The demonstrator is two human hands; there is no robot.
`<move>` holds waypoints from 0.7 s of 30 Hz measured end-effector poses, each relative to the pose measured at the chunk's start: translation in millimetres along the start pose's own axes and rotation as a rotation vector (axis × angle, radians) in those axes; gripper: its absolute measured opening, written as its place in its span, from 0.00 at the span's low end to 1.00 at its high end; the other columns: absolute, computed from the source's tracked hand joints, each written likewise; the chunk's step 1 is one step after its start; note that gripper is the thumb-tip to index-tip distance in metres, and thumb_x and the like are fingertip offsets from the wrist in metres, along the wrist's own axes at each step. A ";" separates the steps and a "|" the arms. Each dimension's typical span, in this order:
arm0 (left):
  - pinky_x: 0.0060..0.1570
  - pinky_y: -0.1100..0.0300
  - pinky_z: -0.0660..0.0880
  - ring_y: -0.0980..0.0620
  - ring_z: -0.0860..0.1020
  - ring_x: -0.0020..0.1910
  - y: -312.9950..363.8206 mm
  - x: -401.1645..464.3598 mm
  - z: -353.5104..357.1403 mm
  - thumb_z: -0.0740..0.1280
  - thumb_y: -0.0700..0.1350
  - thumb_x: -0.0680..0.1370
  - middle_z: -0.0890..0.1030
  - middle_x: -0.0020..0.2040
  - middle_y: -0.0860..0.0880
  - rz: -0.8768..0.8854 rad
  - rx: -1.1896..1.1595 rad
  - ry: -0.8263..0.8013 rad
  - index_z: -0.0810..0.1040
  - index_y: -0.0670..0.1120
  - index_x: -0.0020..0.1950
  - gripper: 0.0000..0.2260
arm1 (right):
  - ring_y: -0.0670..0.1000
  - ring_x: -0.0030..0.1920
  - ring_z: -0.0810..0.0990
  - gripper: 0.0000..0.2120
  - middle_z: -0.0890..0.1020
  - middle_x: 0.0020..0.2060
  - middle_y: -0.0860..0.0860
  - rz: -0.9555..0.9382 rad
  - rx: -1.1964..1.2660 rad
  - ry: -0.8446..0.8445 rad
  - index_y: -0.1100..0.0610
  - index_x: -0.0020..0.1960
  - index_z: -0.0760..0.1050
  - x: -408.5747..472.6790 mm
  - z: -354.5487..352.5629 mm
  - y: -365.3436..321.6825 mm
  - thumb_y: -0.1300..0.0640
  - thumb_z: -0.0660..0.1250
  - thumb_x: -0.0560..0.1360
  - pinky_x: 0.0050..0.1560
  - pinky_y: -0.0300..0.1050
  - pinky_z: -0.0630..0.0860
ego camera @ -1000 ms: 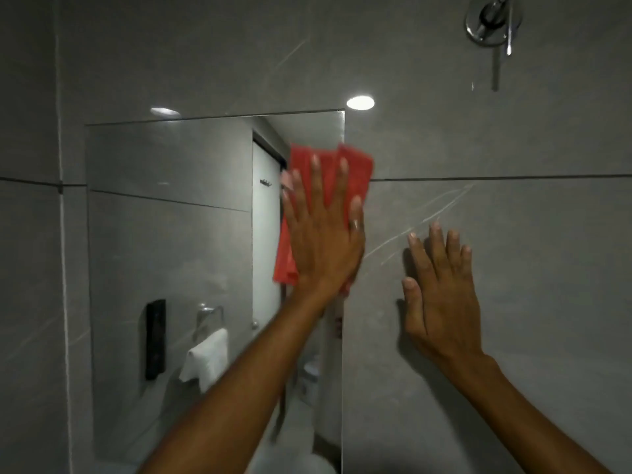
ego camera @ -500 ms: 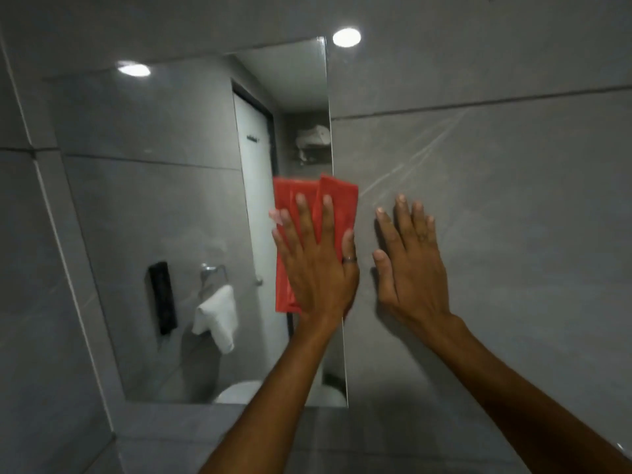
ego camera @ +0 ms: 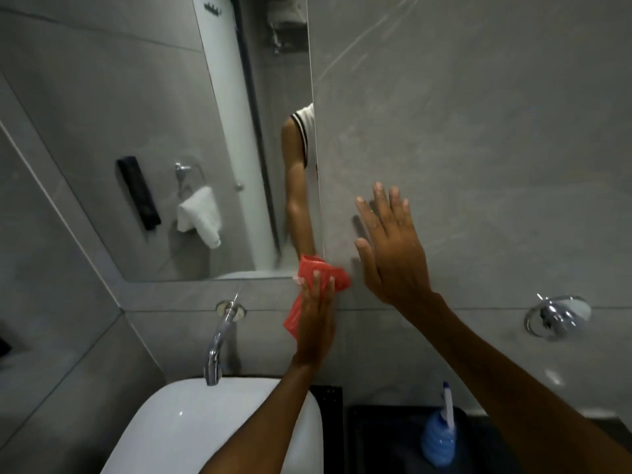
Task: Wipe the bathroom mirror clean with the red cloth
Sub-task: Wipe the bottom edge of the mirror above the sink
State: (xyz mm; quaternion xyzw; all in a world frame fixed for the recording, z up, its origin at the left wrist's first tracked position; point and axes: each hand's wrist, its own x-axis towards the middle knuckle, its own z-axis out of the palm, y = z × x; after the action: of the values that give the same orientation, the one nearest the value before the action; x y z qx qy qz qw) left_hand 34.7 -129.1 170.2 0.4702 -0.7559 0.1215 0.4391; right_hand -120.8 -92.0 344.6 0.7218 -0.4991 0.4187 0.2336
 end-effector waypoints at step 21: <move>0.52 0.49 0.80 0.42 0.81 0.46 92.6 -138.0 53.8 0.62 0.40 0.76 0.83 0.48 0.40 -1.649 -1.138 -0.806 0.82 0.40 0.55 0.12 | 0.55 0.58 0.84 0.29 0.86 0.56 0.52 1.694 1.181 -0.762 0.57 0.72 0.73 -320.4 65.8 51.9 0.67 0.73 0.73 0.60 0.54 0.80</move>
State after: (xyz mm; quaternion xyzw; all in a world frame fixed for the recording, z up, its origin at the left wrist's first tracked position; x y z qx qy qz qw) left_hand -46.8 -28.9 52.6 0.5665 -0.2408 -0.7444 0.2588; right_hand -192.4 6.2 36.4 0.2258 -0.5931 0.3661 -0.6806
